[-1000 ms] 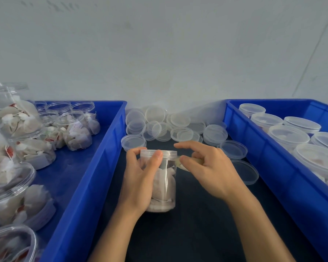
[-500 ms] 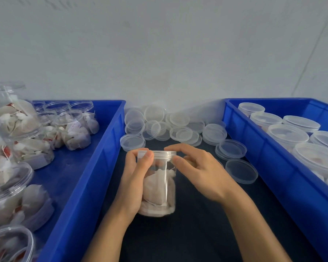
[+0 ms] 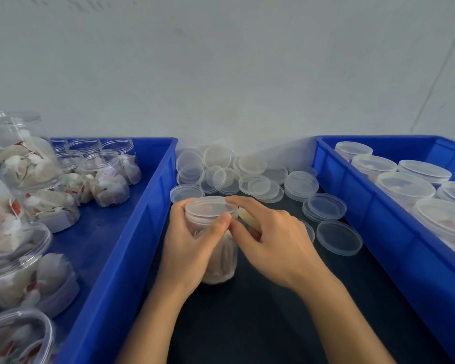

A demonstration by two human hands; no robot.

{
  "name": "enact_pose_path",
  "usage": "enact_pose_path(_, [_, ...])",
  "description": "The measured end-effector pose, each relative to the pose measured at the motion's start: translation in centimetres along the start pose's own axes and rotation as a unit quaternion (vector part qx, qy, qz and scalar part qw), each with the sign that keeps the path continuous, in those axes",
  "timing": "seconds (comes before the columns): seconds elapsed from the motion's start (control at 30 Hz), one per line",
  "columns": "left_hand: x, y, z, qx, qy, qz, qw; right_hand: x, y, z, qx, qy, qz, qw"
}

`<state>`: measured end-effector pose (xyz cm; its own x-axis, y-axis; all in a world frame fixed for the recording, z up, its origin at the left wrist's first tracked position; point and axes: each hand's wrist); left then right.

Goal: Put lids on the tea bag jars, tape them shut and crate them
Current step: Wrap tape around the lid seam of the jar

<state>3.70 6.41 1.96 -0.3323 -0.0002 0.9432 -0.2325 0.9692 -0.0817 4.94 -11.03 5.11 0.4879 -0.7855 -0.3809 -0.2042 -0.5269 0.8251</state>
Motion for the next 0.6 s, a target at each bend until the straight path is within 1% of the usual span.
enact_pose_path(0.1, [0.0, 0.3, -0.2, 0.023, 0.019, 0.016, 0.999, 0.5, 0.3, -0.2, -0.023, 0.000, -0.034, 0.999])
enact_pose_path(0.27, [0.1, 0.8, -0.4, 0.050, 0.027, -0.011, 0.998, 1.0, 0.8, -0.1, -0.032, 0.005, -0.062, 0.998])
enact_pose_path(0.6, [-0.5, 1.1, -0.5, 0.002, 0.054, 0.007, 0.999, 2.0, 0.9, -0.2, -0.028, -0.003, -0.084, 0.996])
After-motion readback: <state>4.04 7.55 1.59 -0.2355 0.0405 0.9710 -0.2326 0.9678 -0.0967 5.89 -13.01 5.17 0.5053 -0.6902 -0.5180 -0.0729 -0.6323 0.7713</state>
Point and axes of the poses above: each hand's wrist, its own z-axis away from the middle knuckle, its own y-axis out of the back of the hand, x = y × z, and after that the axes turned 8 degrees about z, right-handed
